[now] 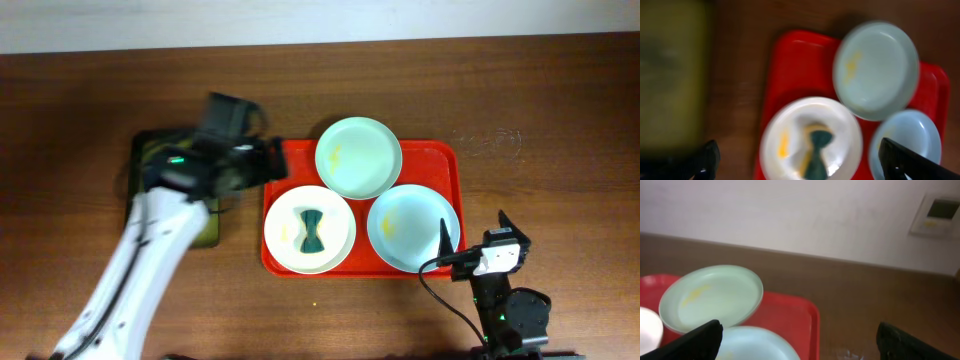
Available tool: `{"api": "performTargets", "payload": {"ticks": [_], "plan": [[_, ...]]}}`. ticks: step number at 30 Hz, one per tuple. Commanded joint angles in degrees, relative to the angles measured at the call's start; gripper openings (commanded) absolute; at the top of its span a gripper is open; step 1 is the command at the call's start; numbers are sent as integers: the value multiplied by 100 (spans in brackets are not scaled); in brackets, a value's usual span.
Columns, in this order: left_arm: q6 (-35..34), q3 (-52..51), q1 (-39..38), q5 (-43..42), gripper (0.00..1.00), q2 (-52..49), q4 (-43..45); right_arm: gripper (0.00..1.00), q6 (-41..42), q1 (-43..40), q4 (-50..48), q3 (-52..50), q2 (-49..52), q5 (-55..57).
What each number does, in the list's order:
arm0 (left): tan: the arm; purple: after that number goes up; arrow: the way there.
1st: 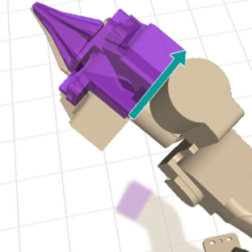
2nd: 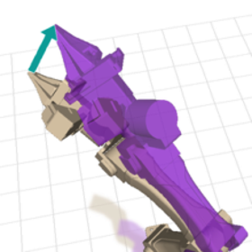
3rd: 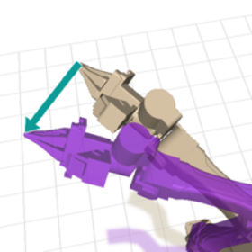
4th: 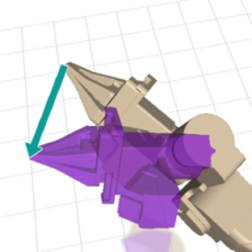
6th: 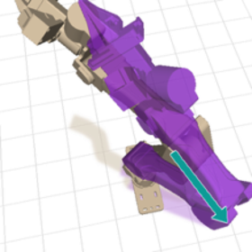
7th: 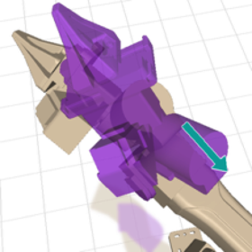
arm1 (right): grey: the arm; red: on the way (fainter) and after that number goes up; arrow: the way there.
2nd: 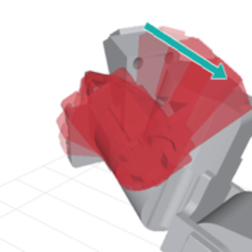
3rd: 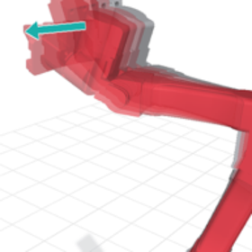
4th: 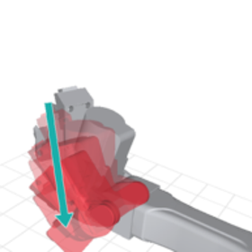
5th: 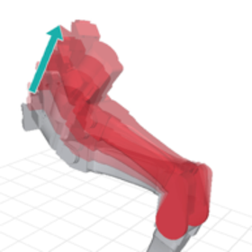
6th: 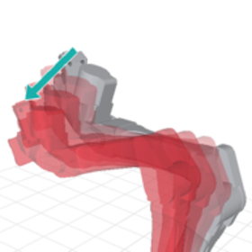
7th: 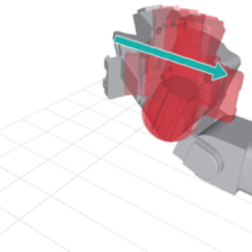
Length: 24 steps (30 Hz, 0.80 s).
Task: Clean dirty plates on tray and stack at the side
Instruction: 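Carry the sponge with the left gripper onto the white plate, then reach the right gripper to the white plate rim and grasp it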
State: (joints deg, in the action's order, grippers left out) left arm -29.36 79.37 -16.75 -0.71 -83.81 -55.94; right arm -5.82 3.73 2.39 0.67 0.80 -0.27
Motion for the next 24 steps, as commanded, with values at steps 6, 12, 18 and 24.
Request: {"api": "performTargets", "payload": {"ticks": [6,12,18,24], "plan": [[74,17,675,94,100,-17,-586,99,2953,-37,-2822,-31,-39,-3355],[74,17,669,94,100,-17,-629,99,2754,-48,-1740,1659,245,-2433],[74,17,669,92,100,-17,-636,99,1351,-42,3473,4916,2656,-2514],[74,17,669,92,100,-17,-634,98,1338,-37,4745,6325,4881,-4203]]}}
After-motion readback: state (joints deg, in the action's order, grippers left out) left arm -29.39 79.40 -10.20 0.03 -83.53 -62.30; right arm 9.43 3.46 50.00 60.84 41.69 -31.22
